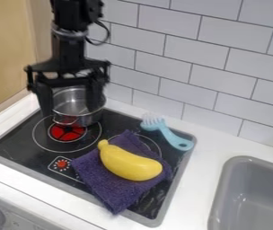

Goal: Move the gray pan forward

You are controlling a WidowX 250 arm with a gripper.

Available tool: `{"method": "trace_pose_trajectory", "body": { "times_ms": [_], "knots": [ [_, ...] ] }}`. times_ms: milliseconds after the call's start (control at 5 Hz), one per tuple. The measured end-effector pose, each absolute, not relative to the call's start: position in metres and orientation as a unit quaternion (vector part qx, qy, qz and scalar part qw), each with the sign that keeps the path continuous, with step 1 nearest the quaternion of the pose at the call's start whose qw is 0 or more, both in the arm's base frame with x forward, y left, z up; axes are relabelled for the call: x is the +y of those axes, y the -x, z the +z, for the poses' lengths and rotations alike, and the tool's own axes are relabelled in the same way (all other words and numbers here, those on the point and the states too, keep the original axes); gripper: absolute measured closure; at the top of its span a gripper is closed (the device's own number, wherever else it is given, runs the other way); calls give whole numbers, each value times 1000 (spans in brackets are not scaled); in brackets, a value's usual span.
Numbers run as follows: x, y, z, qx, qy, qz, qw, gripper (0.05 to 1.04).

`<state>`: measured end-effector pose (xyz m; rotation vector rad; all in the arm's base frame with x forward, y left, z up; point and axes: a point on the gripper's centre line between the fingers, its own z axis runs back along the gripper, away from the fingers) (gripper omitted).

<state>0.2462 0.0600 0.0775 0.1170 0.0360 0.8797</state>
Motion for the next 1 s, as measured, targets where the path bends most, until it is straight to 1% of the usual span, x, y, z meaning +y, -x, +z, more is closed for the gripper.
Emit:
{"method": "trace_pose_trajectory", "body": {
  "times_ms": [200,400,600,800,1000],
  "knots": [
    [83,-272,65,5,-61,441,895,83],
    [92,-287,54,-8,-73,435,897,83],
    [98,-290,43,5,-79,435,897,83],
    [120,-286,36,12,-95,462,882,83],
    [131,-282,25,30,-79,479,874,83]
  ]
}}
